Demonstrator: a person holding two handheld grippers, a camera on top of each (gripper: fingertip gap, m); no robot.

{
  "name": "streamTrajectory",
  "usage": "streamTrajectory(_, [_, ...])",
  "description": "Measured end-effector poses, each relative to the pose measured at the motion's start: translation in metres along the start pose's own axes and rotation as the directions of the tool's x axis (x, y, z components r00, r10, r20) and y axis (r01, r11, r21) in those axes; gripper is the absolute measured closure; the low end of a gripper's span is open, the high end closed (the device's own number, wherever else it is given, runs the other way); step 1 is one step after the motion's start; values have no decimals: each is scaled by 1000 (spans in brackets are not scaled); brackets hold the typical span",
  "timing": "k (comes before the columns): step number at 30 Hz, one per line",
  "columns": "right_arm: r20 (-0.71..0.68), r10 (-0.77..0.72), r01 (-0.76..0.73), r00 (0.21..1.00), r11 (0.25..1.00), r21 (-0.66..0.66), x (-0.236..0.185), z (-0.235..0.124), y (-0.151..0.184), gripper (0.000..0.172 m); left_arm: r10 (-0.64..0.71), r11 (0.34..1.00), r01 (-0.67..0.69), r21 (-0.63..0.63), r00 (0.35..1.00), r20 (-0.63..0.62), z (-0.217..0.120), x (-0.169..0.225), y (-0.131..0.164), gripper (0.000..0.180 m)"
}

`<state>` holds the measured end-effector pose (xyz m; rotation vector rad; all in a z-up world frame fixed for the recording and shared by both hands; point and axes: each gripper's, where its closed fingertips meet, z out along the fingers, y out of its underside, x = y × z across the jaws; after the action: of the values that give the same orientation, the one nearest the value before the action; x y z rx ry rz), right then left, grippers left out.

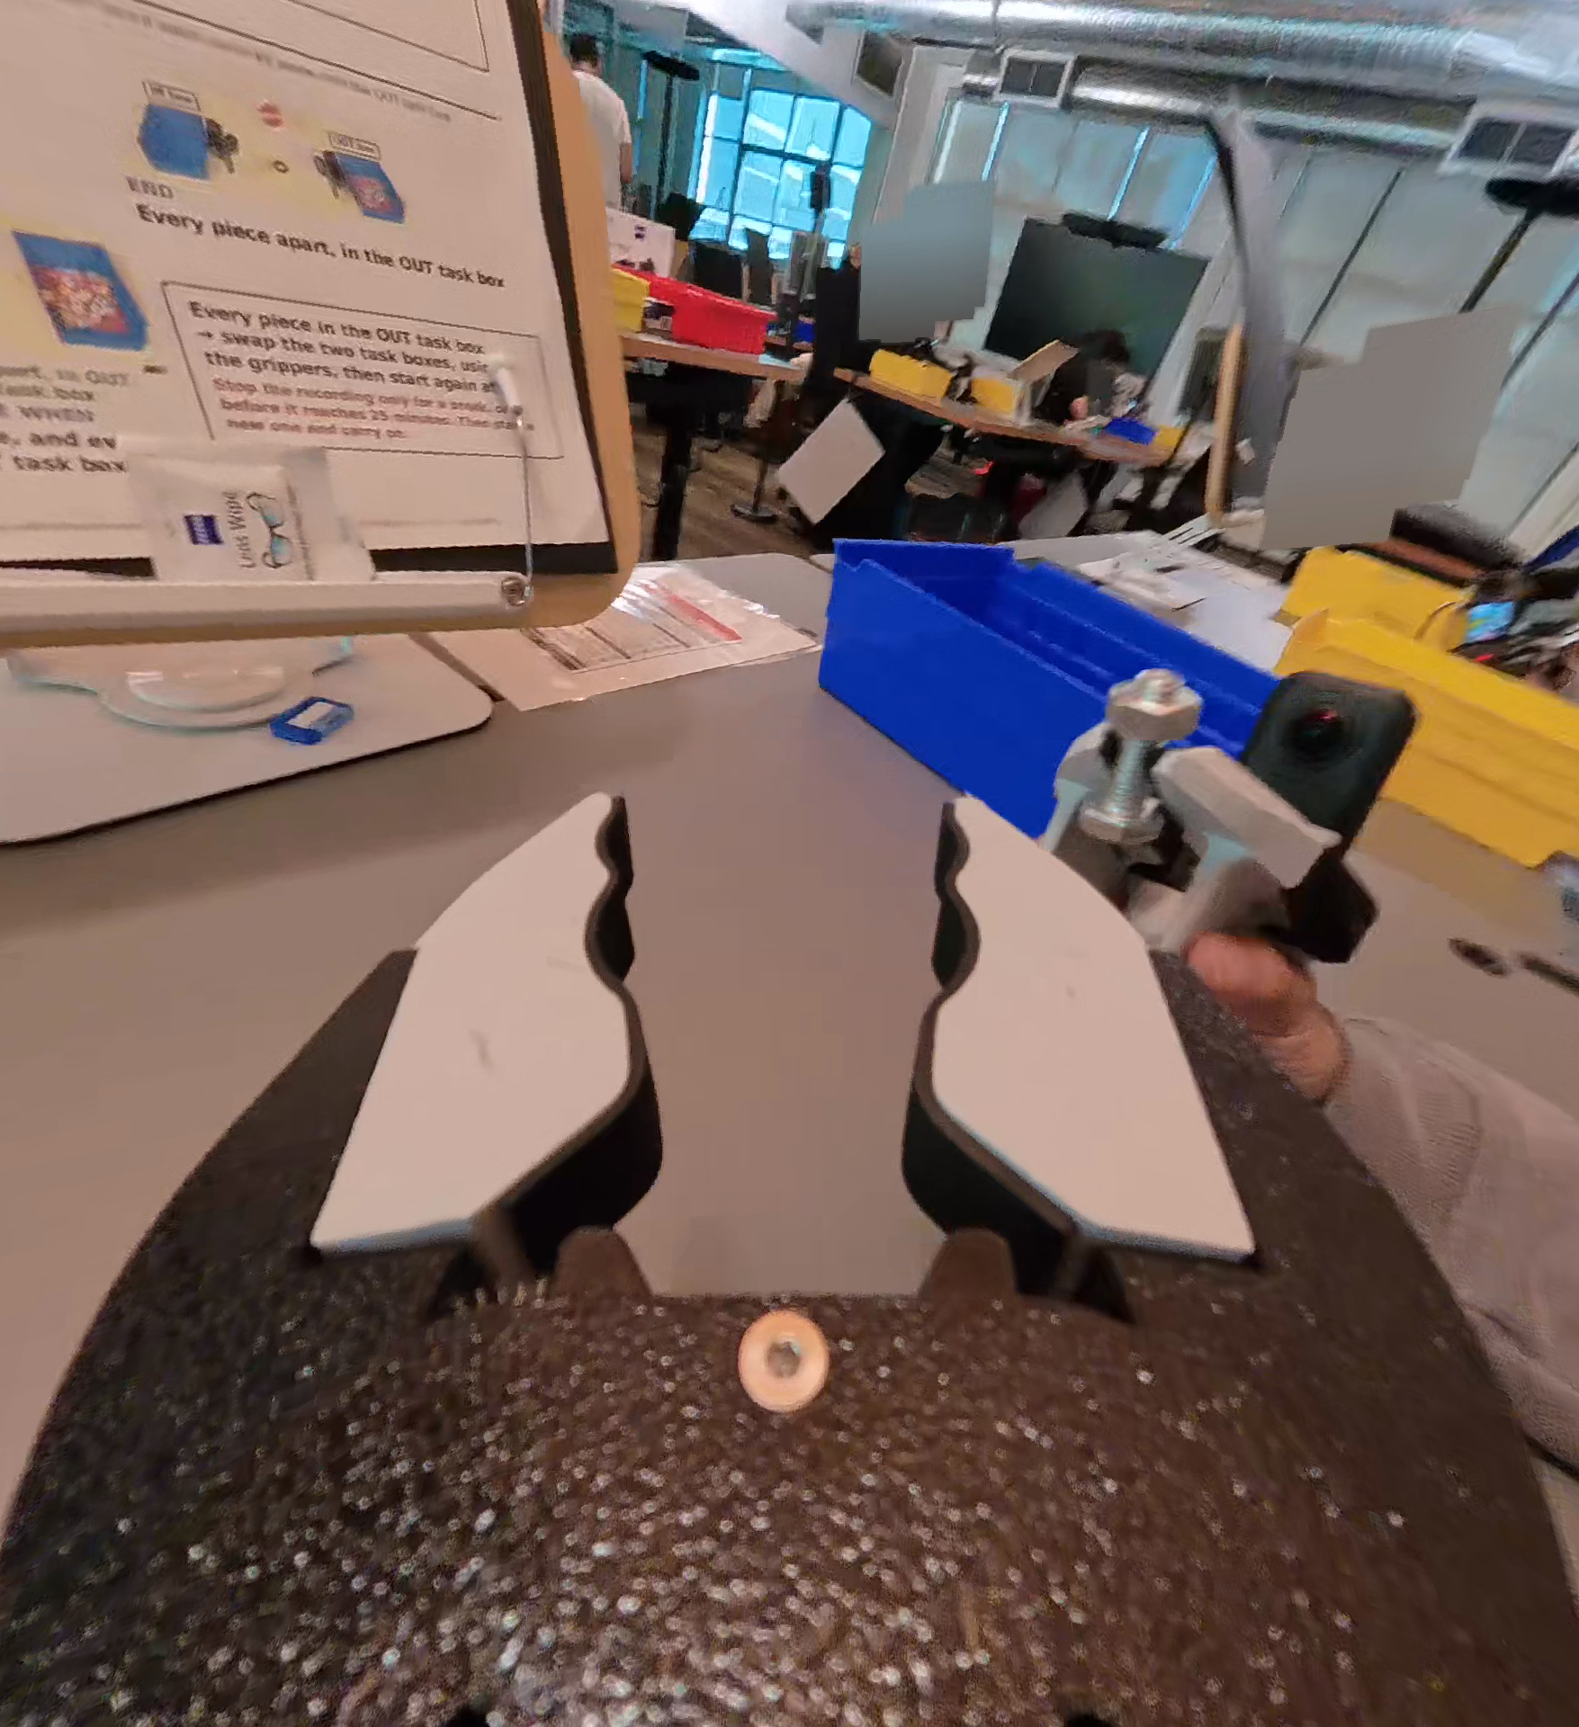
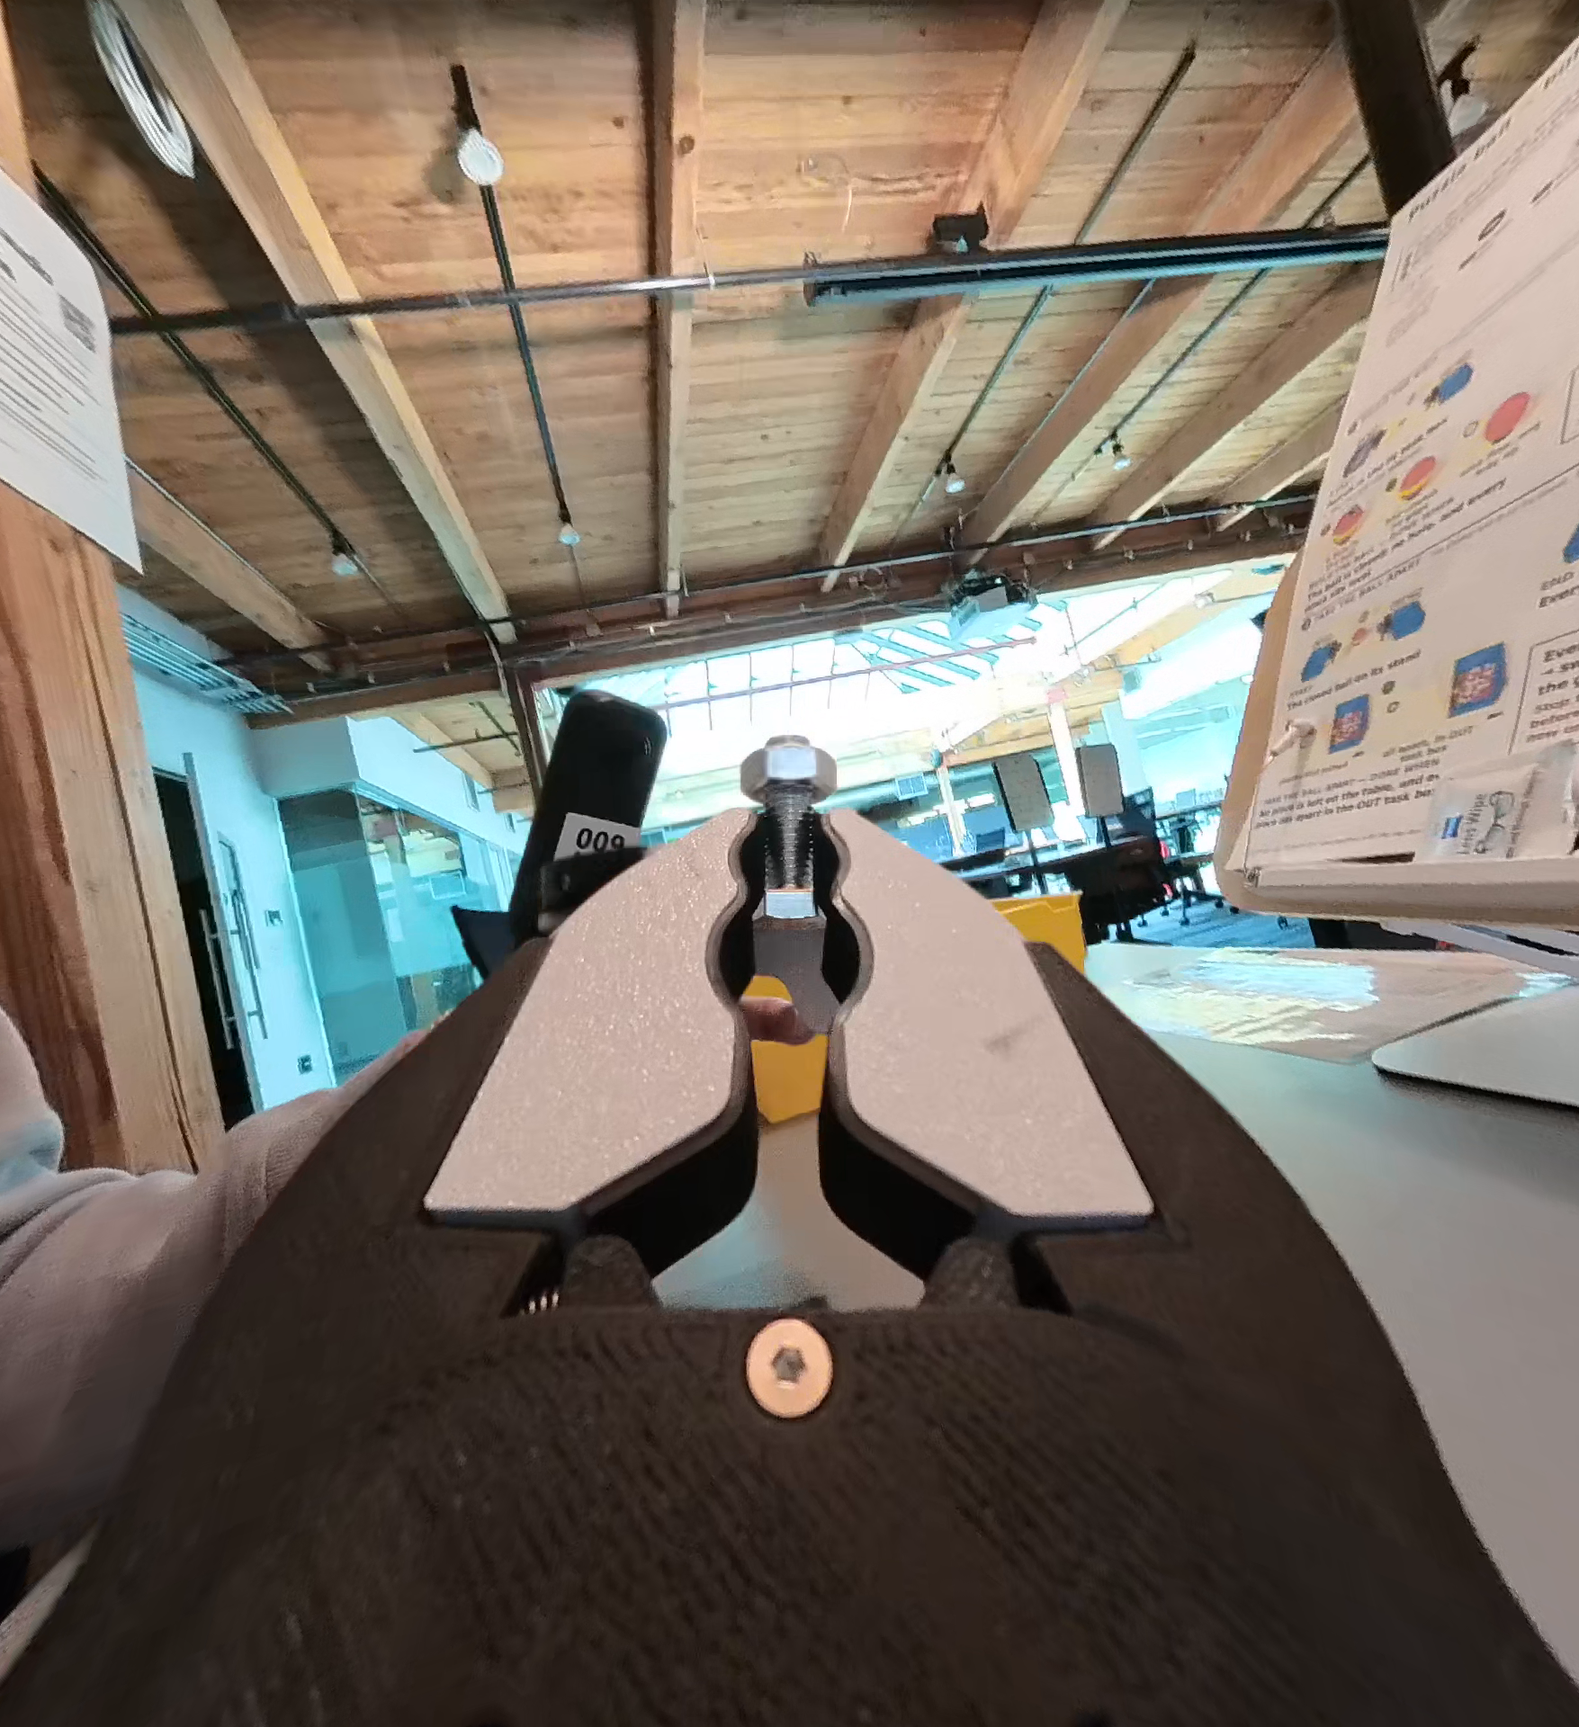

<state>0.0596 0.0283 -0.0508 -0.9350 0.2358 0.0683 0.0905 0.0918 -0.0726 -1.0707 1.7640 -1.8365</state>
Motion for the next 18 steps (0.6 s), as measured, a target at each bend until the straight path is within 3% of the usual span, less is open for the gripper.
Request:
streamTrajectory(8, [8,-14,14,1000,998,-57,-4,6,14,163,16,1000,-13,17,986,-169,17,51,-7,106])
streamTrajectory(11, [-9,-2,2,1000,999,-51,-1,4,12,163,0,1000,-1,-7,994,-108,17,35,1,104])
streamTrajectory(13, [-11,6,-6,1000,999,-35,1,2,7,163,0,1000,0,1,1000,-21,8,12,2,115])
streamTrajectory(18, [-60,-50,44,997,994,-102,8,1,8,163,49,996,-55,77,996,73,-11,-21,0,110])
